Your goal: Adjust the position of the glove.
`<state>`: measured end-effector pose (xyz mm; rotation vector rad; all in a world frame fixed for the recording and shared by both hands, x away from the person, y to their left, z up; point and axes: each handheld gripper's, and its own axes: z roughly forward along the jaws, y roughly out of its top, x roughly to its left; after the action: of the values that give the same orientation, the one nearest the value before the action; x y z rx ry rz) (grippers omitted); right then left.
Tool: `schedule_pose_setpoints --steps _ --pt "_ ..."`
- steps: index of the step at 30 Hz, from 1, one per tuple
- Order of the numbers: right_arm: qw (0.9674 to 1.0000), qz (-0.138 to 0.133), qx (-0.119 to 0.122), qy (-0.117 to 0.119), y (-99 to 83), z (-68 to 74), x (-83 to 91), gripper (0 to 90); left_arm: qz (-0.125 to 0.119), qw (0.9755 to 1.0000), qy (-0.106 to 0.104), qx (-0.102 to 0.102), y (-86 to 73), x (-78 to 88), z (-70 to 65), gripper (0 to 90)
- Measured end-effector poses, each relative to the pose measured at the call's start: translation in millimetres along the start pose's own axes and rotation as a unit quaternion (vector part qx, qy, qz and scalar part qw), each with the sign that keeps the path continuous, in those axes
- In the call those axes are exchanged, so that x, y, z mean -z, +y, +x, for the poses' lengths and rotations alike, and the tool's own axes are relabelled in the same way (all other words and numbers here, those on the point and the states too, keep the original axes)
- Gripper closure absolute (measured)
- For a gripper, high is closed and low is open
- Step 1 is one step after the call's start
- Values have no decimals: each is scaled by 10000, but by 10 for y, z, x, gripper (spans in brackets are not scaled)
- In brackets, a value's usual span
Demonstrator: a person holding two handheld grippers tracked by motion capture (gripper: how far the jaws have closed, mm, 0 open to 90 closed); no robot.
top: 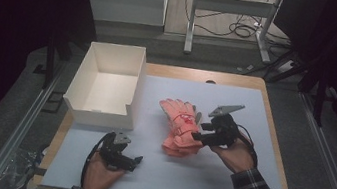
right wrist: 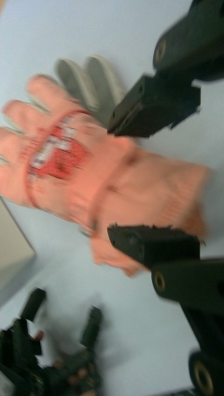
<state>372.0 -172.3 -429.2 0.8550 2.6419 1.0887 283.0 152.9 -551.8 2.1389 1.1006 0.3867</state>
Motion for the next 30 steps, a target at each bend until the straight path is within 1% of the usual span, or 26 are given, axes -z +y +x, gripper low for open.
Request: schedule_pose_setpoints --steps 2,5,6,9,10,11,12,14,16,17,19,20,21,24,25,28,30 --pt "10000 -29 48 8 114 -36 -76 552 5 10000 0 -6 0 1 1 19" --pt "9999 -13 130 66 262 -64 -197 561 6 10000 0 -8 0 1 1 19" --pt "9998 -7 166 77 301 -61 -237 543 7 10000 -1 -9 0 1 1 19" --pt "9996 15 278 62 382 -40 -357 429 1 10000 -7 4 -1 0 0 19" --pt "9994 49 348 40 404 -34 -411 406 1 10000 -7 4 -1 0 0 19" --pt "9991 110 414 5 417 -29 -463 391 0 10000 -8 4 -1 -1 0 19" --pt "9985 238 480 -74 424 -31 -538 377 -1 10000 -8 3 -2 -1 0 19" --pt "9976 428 532 -119 409 -55 -656 388 5 10000 -5 2 -1 0 0 19" --pt "9974 526 486 -38 380 -80 -735 442 5 10000 -3 0 -1 1 0 19" --pt "9975 555 441 69 357 -90 -779 476 6 10000 -4 0 -1 1 0 19" --pt "9975 577 390 116 326 -81 -820 569 7 10000 -5 0 -1 1 0 19" --pt "9976 570 382 114 316 -75 -826 616 7 10000 -5 1 -1 1 0 19" --pt "9977 589 323 94 308 -65 -823 673 3 10000 -5 5 -1 1 -1 19" --pt "9984 508 254 -18 307 -63 -772 784 6 10000 -4 2 -1 1 -1 19" --pt "9987 454 215 -69 312 -50 -735 797 7 10000 -5 1 -1 1 0 19" --pt "9995 244 -6 -210 359 4 -578 815 -1 10000 -7 2 -1 -1 0 19" --pt "9992 215 -182 -298 393 31 -512 816 3 10000 -2 -12 0 0 2 19"
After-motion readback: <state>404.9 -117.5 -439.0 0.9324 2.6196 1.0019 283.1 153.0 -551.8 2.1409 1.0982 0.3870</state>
